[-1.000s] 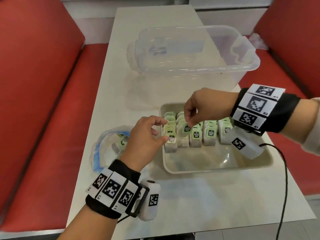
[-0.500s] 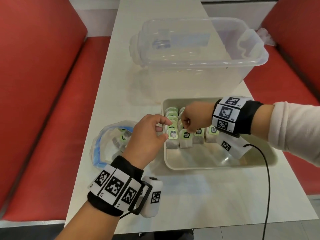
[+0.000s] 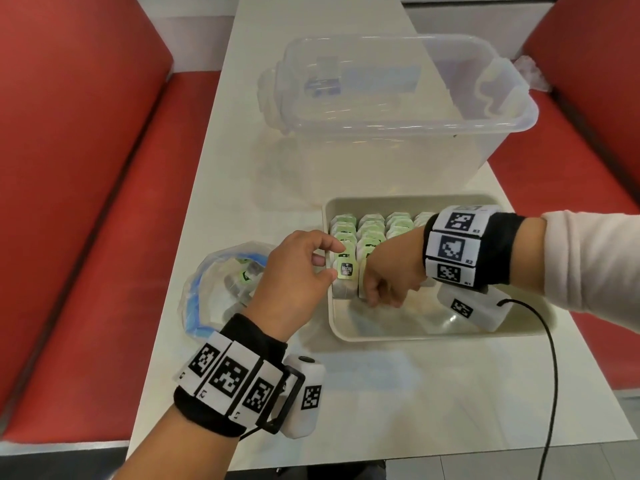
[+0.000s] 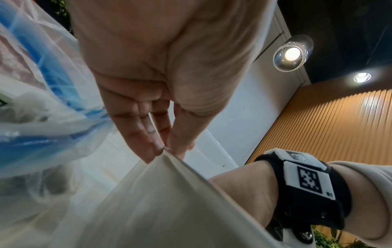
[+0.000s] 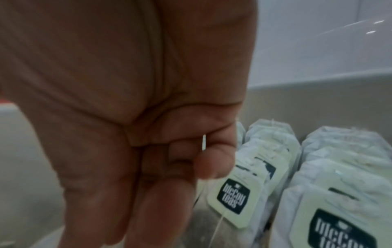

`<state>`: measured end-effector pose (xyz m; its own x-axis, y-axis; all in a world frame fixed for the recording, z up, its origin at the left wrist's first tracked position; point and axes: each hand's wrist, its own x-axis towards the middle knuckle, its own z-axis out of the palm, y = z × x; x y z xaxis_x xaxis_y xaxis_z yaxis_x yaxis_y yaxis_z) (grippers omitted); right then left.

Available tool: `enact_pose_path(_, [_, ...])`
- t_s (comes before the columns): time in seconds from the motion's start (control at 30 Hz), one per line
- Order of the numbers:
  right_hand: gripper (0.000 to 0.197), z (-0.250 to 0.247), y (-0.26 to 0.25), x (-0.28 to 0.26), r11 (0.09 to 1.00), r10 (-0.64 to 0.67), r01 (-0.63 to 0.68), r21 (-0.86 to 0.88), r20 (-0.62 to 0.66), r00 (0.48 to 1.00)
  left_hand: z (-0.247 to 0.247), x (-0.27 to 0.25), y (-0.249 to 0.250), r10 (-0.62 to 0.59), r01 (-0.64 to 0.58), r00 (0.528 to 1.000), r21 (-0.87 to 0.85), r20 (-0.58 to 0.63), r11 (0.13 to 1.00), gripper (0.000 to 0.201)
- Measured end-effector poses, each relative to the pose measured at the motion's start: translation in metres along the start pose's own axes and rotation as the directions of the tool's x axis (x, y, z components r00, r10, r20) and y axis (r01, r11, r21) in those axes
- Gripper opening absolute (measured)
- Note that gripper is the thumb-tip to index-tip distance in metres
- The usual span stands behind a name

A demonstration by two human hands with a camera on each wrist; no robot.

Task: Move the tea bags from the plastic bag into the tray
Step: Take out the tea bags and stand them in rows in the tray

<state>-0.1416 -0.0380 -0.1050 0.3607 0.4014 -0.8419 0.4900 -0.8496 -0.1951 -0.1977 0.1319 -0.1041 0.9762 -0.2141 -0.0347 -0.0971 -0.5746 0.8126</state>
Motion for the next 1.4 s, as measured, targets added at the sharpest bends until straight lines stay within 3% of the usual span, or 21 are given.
enact_pose_path(0.27, [0.043, -0.003, 0.006, 0.005, 0.997, 0.048, -0.048, 0.055, 0.01, 0.999, -0.001, -0.003, 0.0, 0.029, -0.029, 1.0, 0.008, -0.01, 1.0, 0.028])
enact_pose_path(0.33, [0.039, -0.009, 0.001, -0.009, 0.995, 0.058, -0.054, 0.086, -0.049, 0.997, -0.014, -0.005, 0.001, 0.049, -0.048, 0.996, 0.015, -0.075, 0.999, 0.027])
enact_pose_path(0.4, [0.029, -0.019, -0.007, -0.029, 0.991, 0.073, -0.048, 0.127, -0.196, 0.978, -0.039, -0.006, -0.004, 0.079, -0.071, 0.977, 0.049, -0.198, 0.996, 0.035])
enact_pose_path(0.5, [0.016, -0.031, -0.027, -0.061, 0.991, 0.092, -0.033, 0.13, -0.481, 0.872, -0.08, -0.011, -0.027, 0.067, -0.018, 0.955, 0.171, -0.289, 0.985, 0.035])
enact_pose_path(0.6, [0.011, -0.032, -0.062, -0.079, 0.986, 0.092, 0.017, 0.164, -0.634, 0.768, -0.099, -0.021, -0.063, -0.069, 0.141, 0.957, 0.244, -0.282, 0.96, 0.03])
enact_pose_path(0.7, [0.012, -0.02, -0.108, -0.072, 0.967, 0.064, 0.13, 0.219, -0.702, 0.709, -0.096, -0.032, -0.087, -0.219, 0.261, 0.951, 0.186, -0.218, 0.947, 0.042])
enact_pose_path(0.77, [0.022, -0.006, -0.138, -0.05, 0.951, 0.08, 0.176, 0.254, -0.751, 0.655, -0.094, -0.039, -0.098, -0.215, 0.253, 0.955, 0.183, -0.203, 0.95, 0.026])
enact_pose_path(0.9, [0.044, 0.015, -0.176, 0.005, 0.963, 0.229, 0.016, 0.271, -0.842, 0.489, -0.105, -0.058, -0.117, -0.171, 0.199, 0.957, 0.099, -0.234, 0.975, 0.012])
enact_pose_path(1.0, [0.039, 0.014, -0.189, 0.035, 0.914, 0.342, 0.031, 0.405, -0.807, 0.482, -0.114, -0.068, -0.131, -0.258, 0.261, 0.939, -0.018, -0.225, 0.965, 0.021])
enact_pose_path(1.1, [0.025, 0.011, -0.194, 0.052, 0.775, 0.409, 0.269, 0.572, -0.778, 0.478, -0.117, -0.077, -0.133, -0.394, 0.334, 0.906, -0.309, -0.155, 0.89, 0.033])
enact_pose_path(1.2, [0.045, 0.011, -0.189, 0.06, 0.55, 0.417, 0.466, 0.693, -0.712, 0.565, -0.125, -0.084, -0.126, -0.494, 0.39, 0.868, -0.695, 0.058, 0.604, 0.041])
enact_pose_path(1.27, [0.05, 0.013, -0.189, 0.063, 0.299, 0.406, 0.585, 0.754, -0.655, 0.637, -0.131, -0.087, -0.131, -0.49, 0.439, 0.848, -0.787, 0.202, 0.434, 0.048])
enact_pose_path(1.33, [0.05, 0.015, -0.192, 0.066, 0.023, 0.384, 0.634, 0.773, -0.592, 0.708, -0.133, -0.088, -0.14, -0.452, 0.448, 0.848, -0.831, 0.279, 0.328, 0.061])
enact_pose_path(1.37, [0.047, 0.016, -0.193, 0.068, -0.038, 0.381, 0.633, 0.773, -0.575, 0.724, -0.132, -0.088, -0.143, -0.437, 0.429, 0.854, -0.856, 0.281, 0.289, 0.065])
enact_pose_path(1.4, [0.041, 0.016, -0.194, 0.07, -0.03, 0.41, 0.631, 0.775, -0.566, 0.715, -0.13, -0.088, -0.147, -0.439, 0.401, 0.86, -0.877, 0.262, 0.264, 0.066])
